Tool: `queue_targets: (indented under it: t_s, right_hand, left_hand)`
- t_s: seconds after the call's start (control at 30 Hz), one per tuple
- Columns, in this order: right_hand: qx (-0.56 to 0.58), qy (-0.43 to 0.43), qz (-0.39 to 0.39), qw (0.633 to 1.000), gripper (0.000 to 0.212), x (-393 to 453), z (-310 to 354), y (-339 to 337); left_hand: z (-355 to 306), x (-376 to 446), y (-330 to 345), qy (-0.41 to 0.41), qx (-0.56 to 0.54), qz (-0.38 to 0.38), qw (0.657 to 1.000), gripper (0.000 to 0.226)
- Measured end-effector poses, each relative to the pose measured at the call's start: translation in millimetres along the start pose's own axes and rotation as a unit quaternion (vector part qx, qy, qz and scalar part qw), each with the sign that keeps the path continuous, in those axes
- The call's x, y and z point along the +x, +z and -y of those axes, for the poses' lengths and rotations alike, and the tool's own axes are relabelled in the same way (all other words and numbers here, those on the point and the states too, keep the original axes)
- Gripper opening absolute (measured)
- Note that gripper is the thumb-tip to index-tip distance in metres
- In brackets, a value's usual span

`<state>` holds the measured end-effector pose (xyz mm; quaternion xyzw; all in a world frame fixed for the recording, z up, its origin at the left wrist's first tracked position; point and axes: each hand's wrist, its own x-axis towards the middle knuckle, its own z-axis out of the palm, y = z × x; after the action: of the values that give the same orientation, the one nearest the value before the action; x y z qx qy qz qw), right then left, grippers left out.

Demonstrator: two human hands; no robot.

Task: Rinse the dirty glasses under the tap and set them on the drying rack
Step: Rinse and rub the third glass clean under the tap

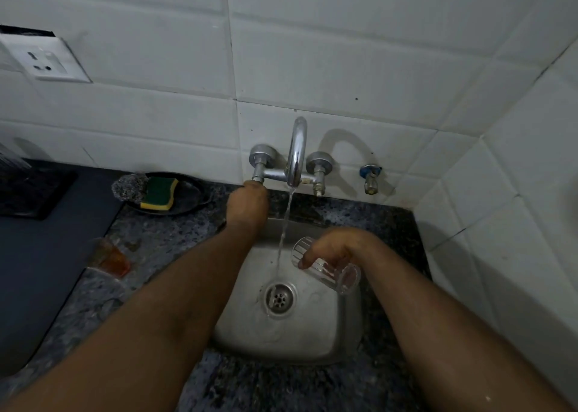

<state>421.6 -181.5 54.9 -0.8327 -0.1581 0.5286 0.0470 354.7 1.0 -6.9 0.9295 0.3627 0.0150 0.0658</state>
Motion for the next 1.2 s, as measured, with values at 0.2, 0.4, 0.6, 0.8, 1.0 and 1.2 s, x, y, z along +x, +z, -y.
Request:
queue_targets:
  t_s: [0.2,0.4,0.6,0.8,1.0,1.2]
  right_hand:
    - [-0.017,-0.020,-0.001,1.000,0.055,-9.0,5.5,-3.6]
    - [-0.019,-0.041,-0.028,0.999,0.057,-9.3,15.4,-1.8]
    - [-0.066,-0.077,-0.147,0.984,0.049,-12.9,24.0,5.9]
    - [-0.095,-0.110,-0.170,0.975,0.048,-21.0,25.3,8.0]
    - [-0.075,-0.142,-0.217,0.963,0.043,-24.2,30.5,11.6]
    - [-0.044,-0.164,-0.246,0.954,0.025,-25.1,35.9,14.0]
  left_hand:
    - [0.8,-5.2,-1.4,0.008,-0.006,-0.001,1.000,0.025]
    - [0.3,-5.5,-2.8,0.003,-0.015,0.000,1.000,0.025]
    - [2.9,-6.3,-3.1,0.014,-0.014,-0.003,1.000,0.025]
    - [2.9,-7.3,-3.3,0.016,-0.015,-0.001,1.000,0.025]
    - [5.1,-7.5,-2.6,0.005,-0.025,-0.001,1.000,0.023]
    - [5.6,-8.1,-2.8,0.014,-0.021,-0.003,1.000,0.023]
